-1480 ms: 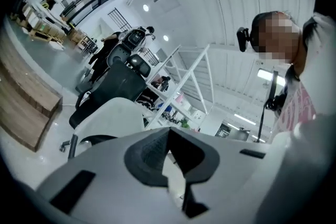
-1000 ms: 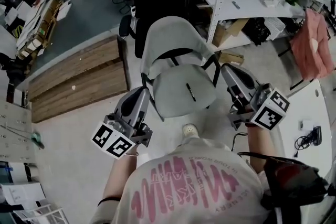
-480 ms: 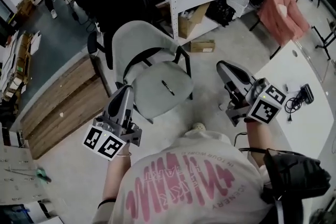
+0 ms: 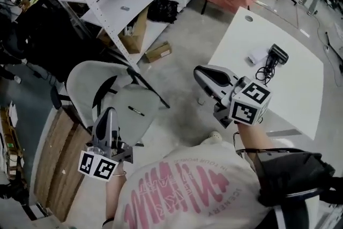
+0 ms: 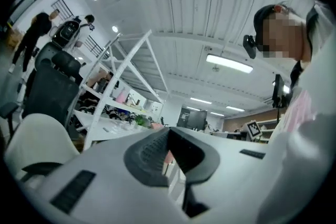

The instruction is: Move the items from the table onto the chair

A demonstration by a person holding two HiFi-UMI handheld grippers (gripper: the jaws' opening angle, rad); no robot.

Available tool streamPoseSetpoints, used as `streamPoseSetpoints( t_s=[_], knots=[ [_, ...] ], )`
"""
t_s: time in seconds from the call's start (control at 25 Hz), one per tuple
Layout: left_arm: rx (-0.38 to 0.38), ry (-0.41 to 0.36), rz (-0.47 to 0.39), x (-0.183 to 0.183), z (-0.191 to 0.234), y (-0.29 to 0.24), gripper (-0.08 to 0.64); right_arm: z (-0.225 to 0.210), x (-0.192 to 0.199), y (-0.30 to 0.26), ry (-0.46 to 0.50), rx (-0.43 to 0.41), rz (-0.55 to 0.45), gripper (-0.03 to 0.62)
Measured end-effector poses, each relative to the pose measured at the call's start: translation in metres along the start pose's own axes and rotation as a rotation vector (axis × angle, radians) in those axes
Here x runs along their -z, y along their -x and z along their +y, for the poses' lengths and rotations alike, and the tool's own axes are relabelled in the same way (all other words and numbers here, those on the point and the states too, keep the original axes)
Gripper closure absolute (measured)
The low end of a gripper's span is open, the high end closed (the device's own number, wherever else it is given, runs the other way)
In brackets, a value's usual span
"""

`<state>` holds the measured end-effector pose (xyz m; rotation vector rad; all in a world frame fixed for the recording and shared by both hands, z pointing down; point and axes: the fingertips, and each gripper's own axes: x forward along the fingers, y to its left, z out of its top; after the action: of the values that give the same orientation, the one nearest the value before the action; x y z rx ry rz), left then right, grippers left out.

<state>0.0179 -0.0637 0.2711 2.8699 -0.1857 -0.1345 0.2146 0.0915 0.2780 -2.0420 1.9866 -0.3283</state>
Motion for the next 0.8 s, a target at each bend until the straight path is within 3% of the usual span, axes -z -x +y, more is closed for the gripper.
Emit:
streamPoseSetpoints(
  t_s=[0.16, 0.4, 0.6, 0.8],
  knots=[
    [0.124, -0.028, 0.068, 0.039, -0.038, -0.065, 0.551, -0.062, 0.002, 0.066, 0.009, 0.178, 0.010, 0.575],
    [0.289, 0.030, 0.106, 0.075, -0.110, -0.139, 0.551, -0.143, -0.005, 0.175, -0.035, 0.405, -0.016, 0.560],
    [0.341, 0.053, 0.128, 0.075, -0.148, -0.193, 0.551, -0.199, -0.016, 0.218, 0.000, 0.488, 0.109, 0.534],
    [0.304, 0.065, 0.126, 0.094, -0.177, -0.215, 0.551, -0.255, -0.012, 0.237, 0.134, 0.440, 0.291, 0.441]
  ],
)
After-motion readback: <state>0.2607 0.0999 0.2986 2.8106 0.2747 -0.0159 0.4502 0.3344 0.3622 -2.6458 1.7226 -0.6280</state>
